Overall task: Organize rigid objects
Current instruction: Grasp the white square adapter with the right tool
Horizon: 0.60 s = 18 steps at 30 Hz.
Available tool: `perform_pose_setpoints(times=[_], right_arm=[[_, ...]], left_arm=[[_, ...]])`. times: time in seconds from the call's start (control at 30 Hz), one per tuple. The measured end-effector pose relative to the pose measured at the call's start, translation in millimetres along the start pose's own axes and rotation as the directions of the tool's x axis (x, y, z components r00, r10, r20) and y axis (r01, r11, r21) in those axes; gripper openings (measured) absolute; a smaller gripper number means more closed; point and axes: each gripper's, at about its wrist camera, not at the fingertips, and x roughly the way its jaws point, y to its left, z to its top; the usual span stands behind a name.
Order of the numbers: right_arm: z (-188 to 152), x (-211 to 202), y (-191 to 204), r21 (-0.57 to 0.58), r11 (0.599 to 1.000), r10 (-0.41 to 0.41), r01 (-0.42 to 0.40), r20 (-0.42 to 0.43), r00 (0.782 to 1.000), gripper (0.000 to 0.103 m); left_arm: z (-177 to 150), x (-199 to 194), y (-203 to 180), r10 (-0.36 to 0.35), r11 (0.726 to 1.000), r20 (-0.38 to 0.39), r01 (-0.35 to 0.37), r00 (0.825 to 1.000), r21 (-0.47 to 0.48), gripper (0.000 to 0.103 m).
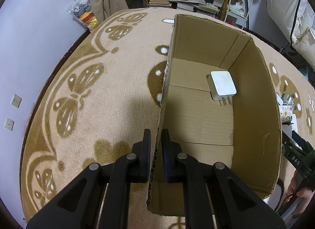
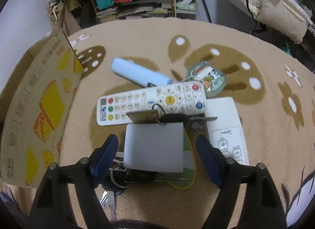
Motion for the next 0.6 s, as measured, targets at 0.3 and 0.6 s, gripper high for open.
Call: perform_pose_setpoints(times=[0.3,0.6], right_arm=[[-4.2,7.9,2.3,-0.004,1.0,-0.021,0.021,-0.003,1.0,0.071],[-6.5,-0.5,0.5,0.019,1.0,-0.018,0.018,0.01,1.0,0.069]], left_arm=[[0.0,-0.2,-0.8,0.004,1.0,0.001,-0.004,1.0,0.002,0.01],[-0.2,-0.5,-1.7,0.004,1.0,0.0,-0.004,1.0,0.002,0.011]])
